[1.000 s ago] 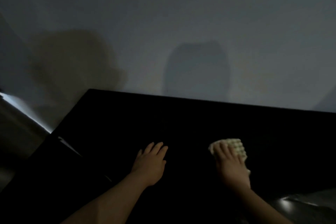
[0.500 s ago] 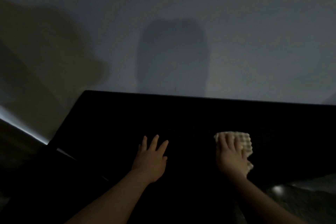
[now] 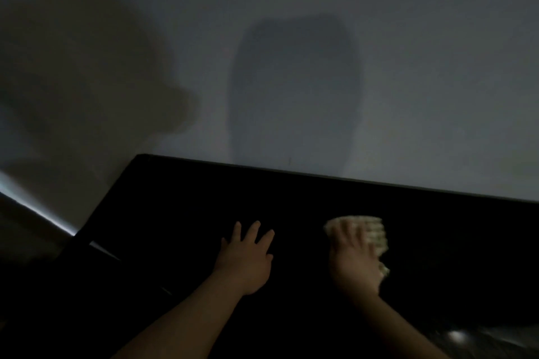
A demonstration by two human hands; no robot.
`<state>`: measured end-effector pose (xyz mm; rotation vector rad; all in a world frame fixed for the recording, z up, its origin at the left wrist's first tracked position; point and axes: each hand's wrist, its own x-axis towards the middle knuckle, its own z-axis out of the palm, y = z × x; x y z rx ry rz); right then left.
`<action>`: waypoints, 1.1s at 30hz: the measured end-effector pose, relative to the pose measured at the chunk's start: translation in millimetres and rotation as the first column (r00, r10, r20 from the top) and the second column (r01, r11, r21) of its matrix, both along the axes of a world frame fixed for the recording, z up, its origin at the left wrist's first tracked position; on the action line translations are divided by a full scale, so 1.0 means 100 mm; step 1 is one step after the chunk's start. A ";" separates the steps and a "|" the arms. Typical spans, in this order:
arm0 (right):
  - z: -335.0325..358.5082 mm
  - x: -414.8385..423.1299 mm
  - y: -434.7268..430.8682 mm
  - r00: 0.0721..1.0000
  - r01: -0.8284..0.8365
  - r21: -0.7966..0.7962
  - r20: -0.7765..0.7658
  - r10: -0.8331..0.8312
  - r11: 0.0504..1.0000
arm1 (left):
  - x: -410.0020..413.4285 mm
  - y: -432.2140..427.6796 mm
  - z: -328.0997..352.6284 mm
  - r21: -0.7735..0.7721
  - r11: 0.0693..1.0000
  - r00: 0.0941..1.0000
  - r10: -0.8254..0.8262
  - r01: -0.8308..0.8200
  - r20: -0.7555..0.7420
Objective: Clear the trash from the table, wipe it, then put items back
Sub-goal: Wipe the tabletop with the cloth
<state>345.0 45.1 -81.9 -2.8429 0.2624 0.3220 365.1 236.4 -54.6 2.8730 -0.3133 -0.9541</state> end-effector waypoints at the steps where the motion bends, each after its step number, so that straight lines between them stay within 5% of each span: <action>1: 0.01 0.00 0.17 0.995 -0.098 0.014 -0.015 0.098 0.995 | 0.04 -0.02 0.01 0.004 1.000 1.000 0.007 -0.007 0.002; 4: -0.02 0.08 0.29 0.927 -0.374 -0.017 0.012 0.374 0.927 | 0.14 -0.03 0.01 0.005 1.000 1.000 0.012 -0.012 0.001; 7: 0.00 0.32 -0.05 0.925 -0.369 -0.106 0.058 0.377 0.923 | 0.18 0.00 0.01 -0.019 1.000 1.000 -0.003 0.002 -0.025; 10: -0.02 0.54 -0.44 0.998 -0.068 -0.061 0.004 0.069 0.996 | 0.20 0.04 0.00 -0.042 0.999 1.000 -0.025 0.024 -0.019; 14: -0.03 0.79 -0.21 0.974 0.227 0.027 -0.012 -0.227 0.973 | 0.26 0.06 -0.03 -0.045 0.998 0.999 -0.035 0.036 0.011; 17: -0.08 0.91 0.30 0.997 -0.015 -0.006 0.076 0.016 1.000 | 0.37 0.07 -0.05 -0.043 0.999 0.999 -0.014 0.015 0.035; 22: -0.08 1.00 0.26 0.915 -0.394 -0.099 0.050 0.400 0.914 | 0.56 0.12 -0.04 -0.008 0.998 0.995 -0.058 0.059 0.079; 26: -0.08 1.03 -0.43 0.996 -0.040 -0.101 0.074 0.047 0.994 | 0.65 0.19 -0.05 -0.046 0.997 0.995 -0.053 0.057 0.084; 29: -0.08 1.05 -0.34 0.965 0.263 -0.003 -0.021 -0.263 0.965 | 0.65 0.17 -0.09 -0.026 0.998 0.994 -0.061 0.064 0.095; 33: -0.15 1.11 0.46 0.992 -0.089 -0.006 0.093 0.089 0.996 | 0.67 0.16 -0.09 -0.009 0.998 0.992 -0.060 0.061 0.114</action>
